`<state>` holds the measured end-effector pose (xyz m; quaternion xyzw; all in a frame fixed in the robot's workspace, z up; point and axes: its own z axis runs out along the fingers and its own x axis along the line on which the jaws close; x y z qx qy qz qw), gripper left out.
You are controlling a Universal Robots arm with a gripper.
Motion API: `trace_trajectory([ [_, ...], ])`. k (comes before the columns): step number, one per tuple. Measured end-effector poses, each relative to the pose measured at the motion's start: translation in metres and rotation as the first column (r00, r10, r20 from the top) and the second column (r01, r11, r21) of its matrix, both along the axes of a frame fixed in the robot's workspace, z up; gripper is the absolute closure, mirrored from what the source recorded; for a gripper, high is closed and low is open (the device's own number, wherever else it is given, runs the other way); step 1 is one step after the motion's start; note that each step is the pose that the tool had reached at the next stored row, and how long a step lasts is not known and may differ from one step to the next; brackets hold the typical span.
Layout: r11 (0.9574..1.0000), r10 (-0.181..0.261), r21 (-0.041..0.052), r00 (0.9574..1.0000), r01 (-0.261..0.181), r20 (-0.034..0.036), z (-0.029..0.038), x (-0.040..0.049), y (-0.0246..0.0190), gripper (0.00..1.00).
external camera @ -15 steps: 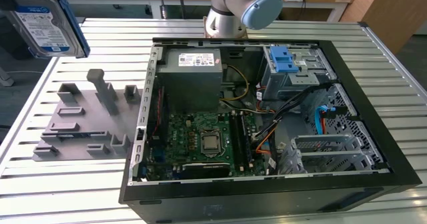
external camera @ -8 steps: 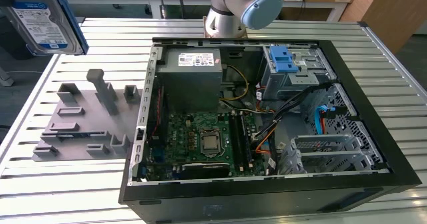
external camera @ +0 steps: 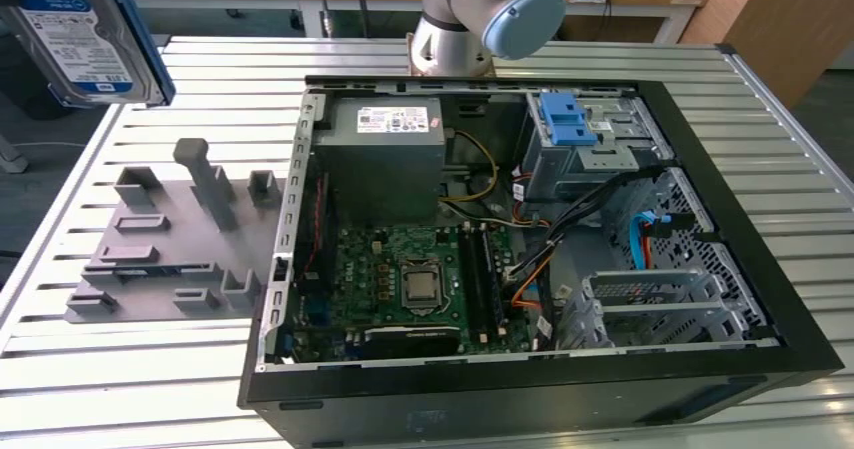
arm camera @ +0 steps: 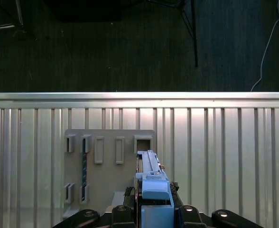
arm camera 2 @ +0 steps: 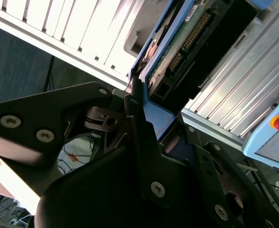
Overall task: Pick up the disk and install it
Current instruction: 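Pick up the disk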
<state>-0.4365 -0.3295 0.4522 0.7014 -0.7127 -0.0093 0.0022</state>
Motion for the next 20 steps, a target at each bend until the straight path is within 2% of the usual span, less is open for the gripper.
trace_trajectory([
  [20, 1.0000, 0.000, 0.0000, 1.0000, 0.000, 0.0000, 0.0172, 0.0000, 0.0000, 0.64],
])
